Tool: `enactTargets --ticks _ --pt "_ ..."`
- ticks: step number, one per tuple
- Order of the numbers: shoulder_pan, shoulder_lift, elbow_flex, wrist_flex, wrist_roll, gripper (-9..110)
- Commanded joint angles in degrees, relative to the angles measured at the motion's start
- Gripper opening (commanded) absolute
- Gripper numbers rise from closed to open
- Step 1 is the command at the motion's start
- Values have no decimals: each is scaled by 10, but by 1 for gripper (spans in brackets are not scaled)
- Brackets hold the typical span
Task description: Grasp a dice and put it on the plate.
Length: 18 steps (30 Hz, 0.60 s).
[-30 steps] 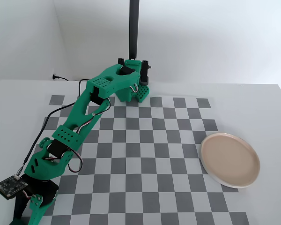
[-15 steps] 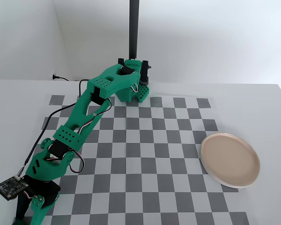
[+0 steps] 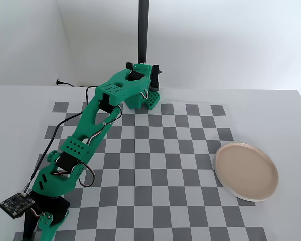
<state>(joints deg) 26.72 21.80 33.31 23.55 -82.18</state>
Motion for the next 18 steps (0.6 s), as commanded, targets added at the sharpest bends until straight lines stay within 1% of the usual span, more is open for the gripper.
enactTargets --ticks 1,8,13,18 --pt "-32 105 -45 -13 4 -4" --pt "-49 137 -46 -14 0 -4" --pt "-57 156 -46 6 5 -4" --pt "-63 172 -46 -4 2 -4"
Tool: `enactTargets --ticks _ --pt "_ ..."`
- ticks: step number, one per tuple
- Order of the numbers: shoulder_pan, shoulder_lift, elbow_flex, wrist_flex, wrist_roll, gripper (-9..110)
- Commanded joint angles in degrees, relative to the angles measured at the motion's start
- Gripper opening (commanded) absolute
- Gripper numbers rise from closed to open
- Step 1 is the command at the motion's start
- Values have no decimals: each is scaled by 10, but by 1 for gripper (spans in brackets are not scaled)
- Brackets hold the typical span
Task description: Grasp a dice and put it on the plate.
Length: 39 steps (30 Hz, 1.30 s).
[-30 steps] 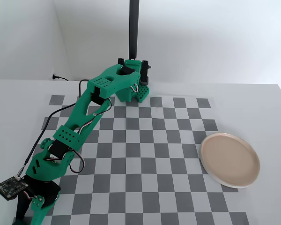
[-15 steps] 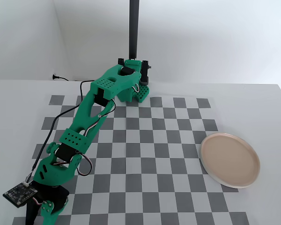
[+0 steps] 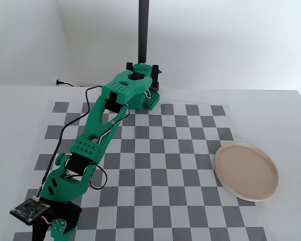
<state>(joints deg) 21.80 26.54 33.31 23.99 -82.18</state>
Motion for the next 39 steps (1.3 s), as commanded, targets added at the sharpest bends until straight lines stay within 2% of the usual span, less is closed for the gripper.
enactTargets --ticks 1,39 --pt "-17 131 -46 -5 2 -4" --pt "-123 329 -44 251 47 -4"
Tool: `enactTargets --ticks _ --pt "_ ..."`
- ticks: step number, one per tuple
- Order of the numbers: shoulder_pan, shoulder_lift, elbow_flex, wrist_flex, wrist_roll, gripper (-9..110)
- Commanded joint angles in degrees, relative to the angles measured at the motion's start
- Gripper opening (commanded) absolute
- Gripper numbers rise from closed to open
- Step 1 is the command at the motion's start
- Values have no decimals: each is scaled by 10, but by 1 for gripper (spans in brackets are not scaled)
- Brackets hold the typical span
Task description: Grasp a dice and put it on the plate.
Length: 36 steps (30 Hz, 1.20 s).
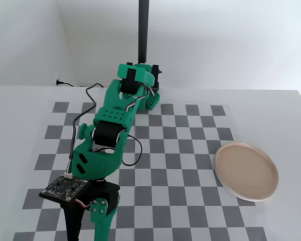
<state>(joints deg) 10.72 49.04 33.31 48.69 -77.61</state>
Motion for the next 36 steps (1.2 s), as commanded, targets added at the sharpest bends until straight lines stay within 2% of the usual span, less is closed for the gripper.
enactTargets --ticks 1,6,20,30,36 --pt "-14 107 -43 6 3 -4" --pt "-29 134 -33 27 5 -4" --pt "-107 292 136 20 11 -4" --pt "-200 421 266 47 14 -4" --pt "-272 464 287 103 35 -4"
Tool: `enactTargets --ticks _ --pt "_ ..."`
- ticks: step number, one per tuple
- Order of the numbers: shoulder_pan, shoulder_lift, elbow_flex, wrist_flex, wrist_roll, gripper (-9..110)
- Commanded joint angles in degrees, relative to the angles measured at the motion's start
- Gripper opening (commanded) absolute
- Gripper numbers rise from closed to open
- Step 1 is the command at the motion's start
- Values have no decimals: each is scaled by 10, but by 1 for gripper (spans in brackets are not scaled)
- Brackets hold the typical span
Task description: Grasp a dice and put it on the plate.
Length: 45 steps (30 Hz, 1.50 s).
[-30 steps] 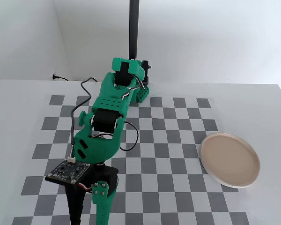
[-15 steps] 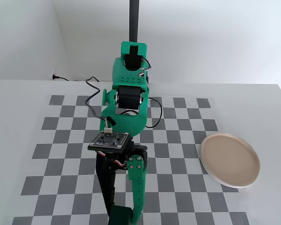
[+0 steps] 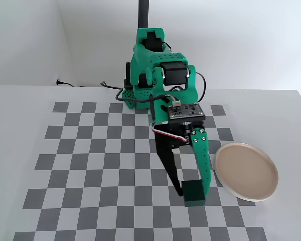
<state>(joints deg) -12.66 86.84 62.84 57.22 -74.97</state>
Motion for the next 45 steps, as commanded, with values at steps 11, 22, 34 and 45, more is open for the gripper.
enactTargets --ticks 11,22,34,45 --pt "-163 93 3 96 37 -4" --pt "-259 46 32 110 41 -4" --pt "-337 -12 79 83 40 -4" --pt "-339 -116 76 -18 27 -4"
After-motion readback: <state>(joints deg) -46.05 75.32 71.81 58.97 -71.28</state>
